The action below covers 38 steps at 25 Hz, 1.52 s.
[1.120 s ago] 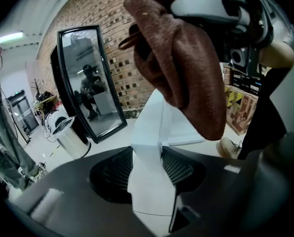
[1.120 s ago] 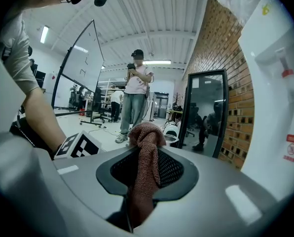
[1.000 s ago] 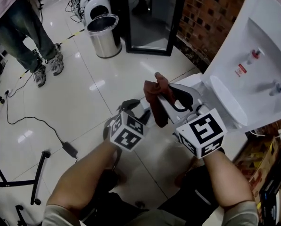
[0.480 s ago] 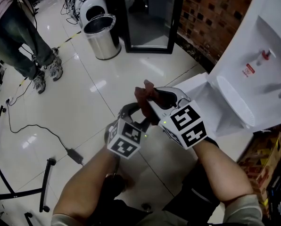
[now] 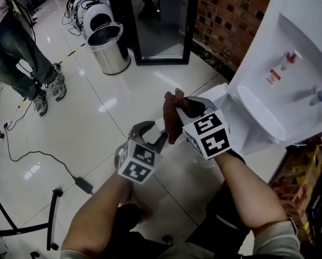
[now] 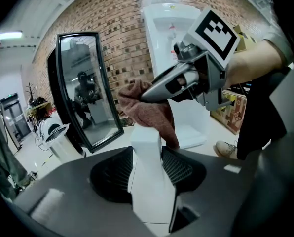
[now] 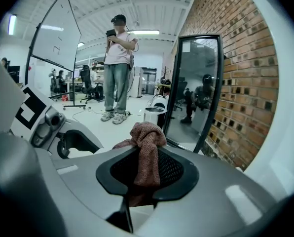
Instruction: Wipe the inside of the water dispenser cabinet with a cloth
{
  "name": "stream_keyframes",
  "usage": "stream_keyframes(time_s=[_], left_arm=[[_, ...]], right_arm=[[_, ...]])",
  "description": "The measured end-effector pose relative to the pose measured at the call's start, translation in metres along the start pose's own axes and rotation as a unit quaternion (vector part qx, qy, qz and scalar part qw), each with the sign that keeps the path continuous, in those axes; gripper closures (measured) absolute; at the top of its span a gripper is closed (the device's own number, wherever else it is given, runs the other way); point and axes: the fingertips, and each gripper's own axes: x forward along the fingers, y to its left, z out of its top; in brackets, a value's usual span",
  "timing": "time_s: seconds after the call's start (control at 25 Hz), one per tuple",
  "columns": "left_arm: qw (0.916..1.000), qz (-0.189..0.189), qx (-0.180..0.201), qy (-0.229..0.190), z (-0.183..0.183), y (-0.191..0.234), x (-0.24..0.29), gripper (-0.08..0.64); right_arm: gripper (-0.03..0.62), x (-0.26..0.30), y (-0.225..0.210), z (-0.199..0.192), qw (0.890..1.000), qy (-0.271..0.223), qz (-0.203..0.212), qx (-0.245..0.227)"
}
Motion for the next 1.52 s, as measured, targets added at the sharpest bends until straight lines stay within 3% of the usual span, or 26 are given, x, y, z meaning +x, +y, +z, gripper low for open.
stream_keyframes(time_s=[0.36,0.64,0.96,1.08,1.24,1.52], left_arm=[[1.0,0.002,0.002,0.002,0.001,0.001,0.001,0.373],[1.0,0.004,0.002,0.005,0.001,0.0,0.001,0.373],[0.9999,0.006,0.012,0.008,0.002,0.001,0.002,0.371],[0.9999,0.008,0.012,0.008,0.002,0.002,0.002,0.371],[0.9999,0.011,0.01,0.006,0.002,0.003,0.001,0.371],[0.9994,0.018,0.027,0.015,0.0,0.006,-0.01,0.382]], right_arm=[[0.494,-0.016,-0.073,-0.019,0.991,0.024,-0.129,0.019],[0.494,-0.033,-0.118,-0.035,0.97,0.045,-0.236,0.044],[0.494,-0.049,-0.135,-0.048,0.948,0.056,-0.301,0.092],[0.494,-0.053,-0.142,-0.056,0.941,0.056,-0.31,0.122],[0.495,-0.053,-0.143,-0.057,0.942,0.055,-0.304,0.133],[0.494,-0.069,-0.13,-0.038,0.96,0.003,-0.24,0.145]])
